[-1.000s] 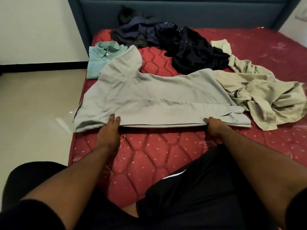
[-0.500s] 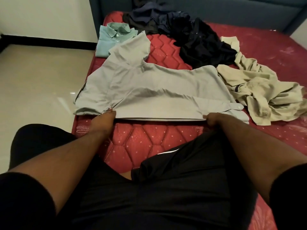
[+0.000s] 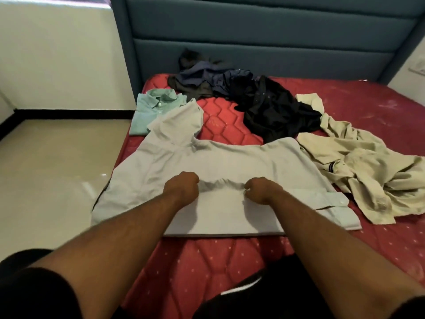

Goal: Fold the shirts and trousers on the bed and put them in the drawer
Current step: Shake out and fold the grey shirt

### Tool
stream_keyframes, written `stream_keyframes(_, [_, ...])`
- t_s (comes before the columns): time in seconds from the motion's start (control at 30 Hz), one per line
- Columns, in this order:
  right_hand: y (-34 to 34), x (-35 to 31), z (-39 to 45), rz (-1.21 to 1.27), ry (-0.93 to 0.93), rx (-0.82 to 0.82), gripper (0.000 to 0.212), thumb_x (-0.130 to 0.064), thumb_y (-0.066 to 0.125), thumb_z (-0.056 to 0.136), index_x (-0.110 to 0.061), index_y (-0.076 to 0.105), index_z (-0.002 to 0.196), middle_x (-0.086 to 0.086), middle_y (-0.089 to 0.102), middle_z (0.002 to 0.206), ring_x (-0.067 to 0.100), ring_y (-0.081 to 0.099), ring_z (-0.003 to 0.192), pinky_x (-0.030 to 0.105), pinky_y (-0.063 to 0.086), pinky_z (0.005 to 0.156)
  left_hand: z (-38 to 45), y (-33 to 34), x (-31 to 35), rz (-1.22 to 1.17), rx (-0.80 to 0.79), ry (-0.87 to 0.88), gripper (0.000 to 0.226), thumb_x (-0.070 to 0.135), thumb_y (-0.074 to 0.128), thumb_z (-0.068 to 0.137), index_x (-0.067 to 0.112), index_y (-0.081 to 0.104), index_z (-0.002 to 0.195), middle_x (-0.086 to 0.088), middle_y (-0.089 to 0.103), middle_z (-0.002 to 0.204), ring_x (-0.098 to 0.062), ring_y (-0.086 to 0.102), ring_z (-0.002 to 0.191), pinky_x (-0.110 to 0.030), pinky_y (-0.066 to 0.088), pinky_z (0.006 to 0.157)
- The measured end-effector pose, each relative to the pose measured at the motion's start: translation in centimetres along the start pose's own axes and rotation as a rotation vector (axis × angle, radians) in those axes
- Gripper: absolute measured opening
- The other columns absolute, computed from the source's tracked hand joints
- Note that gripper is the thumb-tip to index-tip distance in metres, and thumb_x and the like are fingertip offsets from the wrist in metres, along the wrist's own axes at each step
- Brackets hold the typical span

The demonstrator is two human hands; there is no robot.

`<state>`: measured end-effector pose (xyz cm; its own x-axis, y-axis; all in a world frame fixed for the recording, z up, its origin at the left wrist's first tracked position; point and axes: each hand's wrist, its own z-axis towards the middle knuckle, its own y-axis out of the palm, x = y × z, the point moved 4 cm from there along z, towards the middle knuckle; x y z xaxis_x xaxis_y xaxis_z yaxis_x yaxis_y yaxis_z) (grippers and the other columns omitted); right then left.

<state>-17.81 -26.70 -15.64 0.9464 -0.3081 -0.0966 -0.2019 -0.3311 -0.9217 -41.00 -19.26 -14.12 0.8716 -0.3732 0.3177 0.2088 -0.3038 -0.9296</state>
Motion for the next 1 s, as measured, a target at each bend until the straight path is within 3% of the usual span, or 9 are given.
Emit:
stream_keyframes(0.17, [-2.0,2.8,5.8,0.233,-0.038,0.281,0.037,-0.025,0.045,0.096,-0.02,0.059,0.13,0.0,0.055,0.138,0.022,0.048,0.127,0.033,0.038,0.104,8.8,-0.5,-1.1,-0.133,0.235,0.114,0.047,0.003,0.052,0.083,0.017,0.064,0.126,-0.009,0.064,0.126,-0.031,0.055,0.119,-0.04,0.043,0.101])
stream_keyframes(0.27, [-2.2,4.4,9.8,0.136,-0.095,0.237,0.047,-0.035,0.036,0.098,-0.024,0.045,0.142,0.001,0.04,0.151,0.022,0.033,0.14,0.041,0.028,0.113,14.1,0.2,1.3,-0.053,0.237,0.36,0.062,-0.002,0.058,0.081,0.013,0.051,0.14,-0.016,0.057,0.135,-0.036,0.052,0.124,-0.042,0.041,0.105])
stream_keyframes(0.33, [-1.6,7.8,13.2,0.091,-0.057,0.152,0.053,-0.044,0.037,0.099,-0.028,0.031,0.149,0.001,0.026,0.158,0.022,0.024,0.144,0.045,0.023,0.115,18.4,1.5,2.3,0.057,0.112,0.424,0.073,0.009,0.062,0.086,0.018,0.031,0.151,-0.014,0.046,0.145,-0.032,0.047,0.13,-0.044,0.036,0.108])
stream_keyframes(0.43, [-2.2,14.8,16.3,0.214,0.125,0.261,0.047,-0.045,0.035,0.1,-0.027,0.039,0.143,0.012,0.047,0.144,0.031,0.043,0.132,0.044,0.037,0.106,23.7,2.1,1.6,0.4,-0.071,0.362,0.085,0.053,0.057,0.089,0.035,0.005,0.154,0.001,0.036,0.154,-0.023,0.046,0.13,-0.044,0.027,0.108])
stream_keyframes(0.57, [-4.7,18.1,17.9,0.149,0.148,0.532,0.034,-0.026,0.049,0.096,-0.021,0.049,0.129,0.013,0.054,0.12,0.038,0.059,0.102,0.044,0.05,0.082,26.6,0.1,1.0,0.563,-0.103,0.317,0.072,0.08,0.052,0.073,0.038,0.04,0.13,0.004,0.05,0.13,-0.024,0.047,0.124,-0.044,0.027,0.094])
stream_keyframes(0.67, [-5.6,18.1,18.2,-0.086,0.066,0.4,0.04,-0.034,0.051,0.095,-0.029,0.044,0.134,0.005,0.049,0.125,0.034,0.06,0.105,0.043,0.051,0.081,27.5,-1.4,1.4,0.605,-0.154,0.327,0.046,0.076,0.05,0.079,0.031,0.049,0.09,0.01,0.059,0.093,-0.016,0.057,0.105,-0.04,0.022,0.085])
stream_keyframes(0.8, [-7.9,18.8,17.0,-0.127,0.15,0.264,0.031,-0.029,0.053,0.094,-0.018,0.053,0.122,0.012,0.051,0.12,0.037,0.056,0.106,0.042,0.046,0.083,25.6,-4.0,1.4,0.735,-0.227,0.354,0.034,0.067,0.049,0.087,0.033,0.051,0.082,0.016,0.056,0.088,-0.008,0.056,0.108,-0.04,0.017,0.109])
stream_keyframes(0.87, [-8.8,18.6,15.6,-0.094,0.136,0.296,0.031,-0.023,0.054,0.092,-0.015,0.055,0.122,0.012,0.051,0.121,0.038,0.056,0.105,0.041,0.045,0.084,23.5,-5.2,1.7,0.838,-0.089,0.587,0.028,0.056,0.046,0.092,0.032,0.059,0.086,0.014,0.062,0.091,-0.008,0.06,0.107,-0.04,0.013,0.116])
stream_keyframes(1.0, [-9.3,17.3,9.8,-0.071,0.002,0.343,0.023,-0.015,0.05,0.089,-0.012,0.053,0.111,0.017,0.056,0.114,0.037,0.057,0.099,0.041,0.044,0.079,15.7,-6.4,2.5,0.747,0.297,1.307,0.03,0.025,0.046,0.083,0.02,0.064,0.061,-0.003,0.062,0.062,-0.025,0.066,0.068,-0.042,0.029,0.109])
